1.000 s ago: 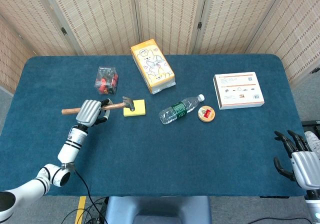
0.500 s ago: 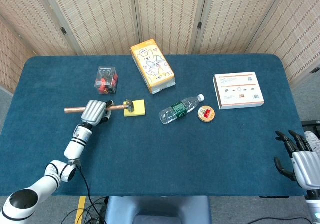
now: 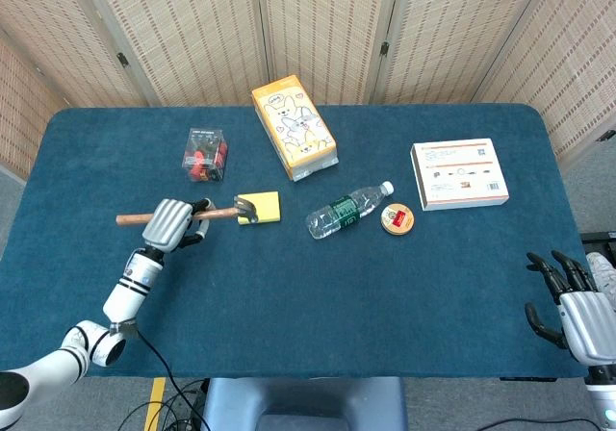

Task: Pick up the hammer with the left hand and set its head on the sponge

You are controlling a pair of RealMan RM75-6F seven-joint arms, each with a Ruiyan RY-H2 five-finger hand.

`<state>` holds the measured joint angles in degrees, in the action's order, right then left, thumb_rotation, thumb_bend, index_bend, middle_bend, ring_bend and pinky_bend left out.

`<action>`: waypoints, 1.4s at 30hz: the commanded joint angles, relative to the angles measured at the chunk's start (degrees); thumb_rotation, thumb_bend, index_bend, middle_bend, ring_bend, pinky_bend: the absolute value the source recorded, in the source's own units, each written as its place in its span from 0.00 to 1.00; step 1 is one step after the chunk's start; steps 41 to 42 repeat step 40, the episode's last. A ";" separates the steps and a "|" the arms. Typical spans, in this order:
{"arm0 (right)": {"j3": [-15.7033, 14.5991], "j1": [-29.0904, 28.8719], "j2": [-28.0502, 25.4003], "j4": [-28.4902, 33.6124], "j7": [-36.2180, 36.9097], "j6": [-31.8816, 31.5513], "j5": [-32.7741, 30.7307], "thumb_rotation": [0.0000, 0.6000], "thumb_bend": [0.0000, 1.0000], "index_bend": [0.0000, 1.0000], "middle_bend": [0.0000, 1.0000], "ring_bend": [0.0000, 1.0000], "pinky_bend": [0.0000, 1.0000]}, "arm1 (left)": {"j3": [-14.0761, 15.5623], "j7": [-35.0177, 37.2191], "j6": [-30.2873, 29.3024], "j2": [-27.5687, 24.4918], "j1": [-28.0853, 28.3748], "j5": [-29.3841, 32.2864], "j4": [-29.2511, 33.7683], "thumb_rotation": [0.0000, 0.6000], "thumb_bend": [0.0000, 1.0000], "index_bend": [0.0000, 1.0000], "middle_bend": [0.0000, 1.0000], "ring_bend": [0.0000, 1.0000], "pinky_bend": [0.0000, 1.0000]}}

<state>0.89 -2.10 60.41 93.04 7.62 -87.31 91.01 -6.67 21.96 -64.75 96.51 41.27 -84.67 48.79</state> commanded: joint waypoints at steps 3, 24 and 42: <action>-0.06 0.11 -0.11 0.06 0.14 -0.25 0.19 1.00 0.37 0.10 0.27 0.07 0.12 | 4.47 -1.58 -0.93 -2.86 -2.97 -2.84 4.99 1.00 0.80 0.71 0.82 0.76 0.92; -0.20 0.39 -0.16 -0.49 0.98 -0.99 0.87 1.00 0.37 0.10 0.27 0.07 0.12 | 2.95 -16.36 3.13 -19.75 -8.80 8.58 31.41 1.00 0.24 0.05 0.13 0.05 0.25; 0.07 -1.25 -0.49 -0.23 0.91 1.07 1.18 1.00 0.37 0.10 0.28 0.09 0.12 | 4.57 -25.05 -21.56 -24.48 -26.32 9.26 42.76 1.00 0.24 0.19 0.16 0.08 0.25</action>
